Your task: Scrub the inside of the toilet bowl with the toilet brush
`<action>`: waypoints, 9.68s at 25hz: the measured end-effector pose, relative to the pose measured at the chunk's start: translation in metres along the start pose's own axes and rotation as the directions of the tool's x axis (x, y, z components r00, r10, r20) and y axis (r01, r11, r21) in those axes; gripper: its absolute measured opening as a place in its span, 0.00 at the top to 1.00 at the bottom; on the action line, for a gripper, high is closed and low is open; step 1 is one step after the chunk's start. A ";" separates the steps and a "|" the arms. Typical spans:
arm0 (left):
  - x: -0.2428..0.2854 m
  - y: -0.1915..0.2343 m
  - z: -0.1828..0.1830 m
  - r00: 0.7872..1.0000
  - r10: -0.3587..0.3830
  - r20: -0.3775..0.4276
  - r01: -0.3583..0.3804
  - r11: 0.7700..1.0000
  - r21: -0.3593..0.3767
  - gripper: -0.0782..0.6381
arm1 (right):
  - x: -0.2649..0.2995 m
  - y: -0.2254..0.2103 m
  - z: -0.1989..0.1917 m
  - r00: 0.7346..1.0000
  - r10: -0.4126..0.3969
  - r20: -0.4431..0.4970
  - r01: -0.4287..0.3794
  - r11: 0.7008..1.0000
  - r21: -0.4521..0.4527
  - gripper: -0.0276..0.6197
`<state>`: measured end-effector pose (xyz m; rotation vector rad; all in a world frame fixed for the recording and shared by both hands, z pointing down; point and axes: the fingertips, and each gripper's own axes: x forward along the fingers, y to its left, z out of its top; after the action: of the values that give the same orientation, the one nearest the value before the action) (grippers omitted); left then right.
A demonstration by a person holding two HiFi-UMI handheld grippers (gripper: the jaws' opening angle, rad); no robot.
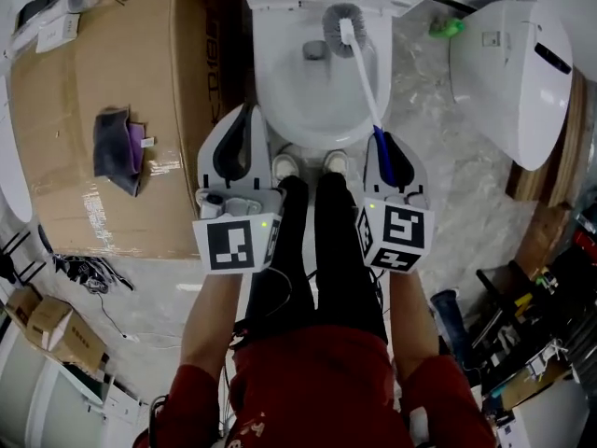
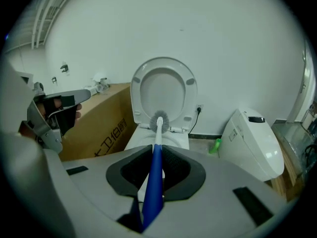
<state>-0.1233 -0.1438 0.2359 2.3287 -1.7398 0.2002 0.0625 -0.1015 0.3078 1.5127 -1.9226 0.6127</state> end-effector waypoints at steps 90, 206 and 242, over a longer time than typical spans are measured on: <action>0.012 -0.037 -0.201 0.989 0.018 -0.149 -0.022 0.999 -0.026 0.87 | 0.042 0.034 -0.235 0.920 0.235 -0.313 -0.304 0.932 -0.196 0.86; 0.039 -0.029 -0.211 0.982 0.028 -0.189 -0.039 0.998 -0.054 0.87 | 0.173 -0.063 -0.178 0.955 -0.010 -0.296 -0.093 0.939 -0.331 0.86; 0.026 -0.022 -0.221 0.980 0.045 -0.195 -0.057 0.997 -0.061 0.87 | 0.145 0.021 -0.221 0.921 0.191 -0.338 -0.273 0.938 -0.215 0.86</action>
<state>-0.0889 -0.1044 0.4532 2.1413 -1.6859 0.3594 0.0581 -0.0450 0.5671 0.9657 -1.8615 0.6330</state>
